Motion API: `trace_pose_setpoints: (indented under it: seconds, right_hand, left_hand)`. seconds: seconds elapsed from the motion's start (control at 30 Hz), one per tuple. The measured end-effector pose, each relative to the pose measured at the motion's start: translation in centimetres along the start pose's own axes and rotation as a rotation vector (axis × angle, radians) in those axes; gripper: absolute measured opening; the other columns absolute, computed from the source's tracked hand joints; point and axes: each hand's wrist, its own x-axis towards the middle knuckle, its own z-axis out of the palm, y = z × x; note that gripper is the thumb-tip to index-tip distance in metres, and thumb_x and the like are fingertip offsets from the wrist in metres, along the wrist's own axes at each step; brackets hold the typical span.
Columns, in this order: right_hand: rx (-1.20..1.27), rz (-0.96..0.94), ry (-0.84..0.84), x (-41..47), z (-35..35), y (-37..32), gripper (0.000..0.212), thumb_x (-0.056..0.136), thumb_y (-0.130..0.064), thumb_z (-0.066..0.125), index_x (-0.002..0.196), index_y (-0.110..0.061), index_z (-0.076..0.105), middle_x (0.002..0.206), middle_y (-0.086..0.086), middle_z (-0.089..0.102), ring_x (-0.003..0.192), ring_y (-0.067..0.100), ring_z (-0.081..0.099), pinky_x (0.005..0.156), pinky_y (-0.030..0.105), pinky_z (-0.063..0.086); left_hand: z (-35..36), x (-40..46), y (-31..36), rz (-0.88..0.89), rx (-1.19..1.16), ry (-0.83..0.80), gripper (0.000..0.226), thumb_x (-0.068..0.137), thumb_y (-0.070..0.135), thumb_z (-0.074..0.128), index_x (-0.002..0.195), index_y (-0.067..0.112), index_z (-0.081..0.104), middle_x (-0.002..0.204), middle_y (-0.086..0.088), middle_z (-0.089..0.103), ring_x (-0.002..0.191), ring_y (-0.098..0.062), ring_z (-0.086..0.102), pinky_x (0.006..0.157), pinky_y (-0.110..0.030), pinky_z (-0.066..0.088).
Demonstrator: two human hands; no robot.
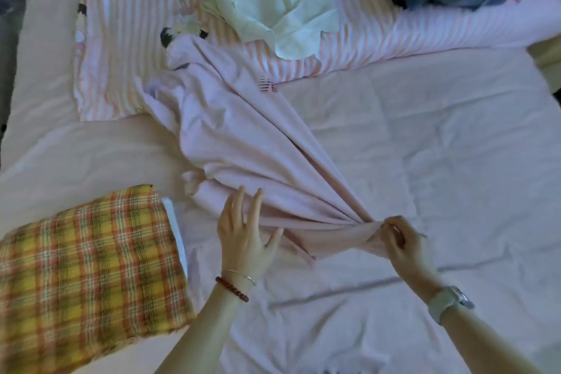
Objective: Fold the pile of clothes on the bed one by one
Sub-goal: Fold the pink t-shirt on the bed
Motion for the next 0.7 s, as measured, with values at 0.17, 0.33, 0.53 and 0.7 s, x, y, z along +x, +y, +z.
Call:
trace_pose_setpoints:
  seconds: [0.17,0.33,0.53,0.7]
  right_hand:
    - [-0.193,0.312,0.148,-5.0,-5.4,7.3,0.05,0.077,-0.048,0.03,0.088,-0.008,0.057,0.066,0.019,0.059,0.067,0.043,0.058,0.055,0.036,0.036]
    - [-0.21,0.457,0.287,-4.1,-7.4,10.3,0.052,0.08,-0.042,0.027,0.098,-0.007,0.059,0.086,0.024,0.064,0.078,0.042,0.059,0.061,0.035,0.035]
    - [-0.394,0.05,0.115,-5.8,-2.7,9.5,0.045,0.078,-0.02,0.043,0.122,-0.016,0.049,0.118,0.014,0.055,0.108,0.033,0.048,0.094,0.048,0.033]
    - [-0.496,-0.229,-0.219,-7.6,1.7,7.7,0.063,0.075,-0.039,0.044,0.132,-0.014,0.041,0.123,0.013,0.057,0.114,0.035,0.052,0.101,0.052,0.034]
  left_hand:
    - [4.3,-0.5,2.6,0.2,0.339,-0.4,0.094,0.055,0.068,0.068,0.133,0.025,0.038,0.137,-0.021,0.046,0.125,-0.042,0.04,0.081,-0.069,0.039]
    - [7.5,-2.0,4.2,0.257,0.494,-0.62,0.09,0.036,0.057,0.084,0.117,0.024,0.06,0.124,-0.018,0.058,0.114,-0.045,0.053,0.072,-0.066,0.044]
    - [7.1,-1.5,5.2,0.222,0.192,-0.433,0.037,0.083,0.033,0.04,0.07,0.009,0.065,0.076,-0.011,0.065,0.072,-0.036,0.062,0.062,-0.044,0.047]
    - [3.0,-1.1,6.9,0.141,0.025,-0.313,0.043,0.087,0.035,0.032,0.095,0.002,0.057,0.083,-0.023,0.065,0.076,-0.042,0.06,0.063,-0.039,0.041]
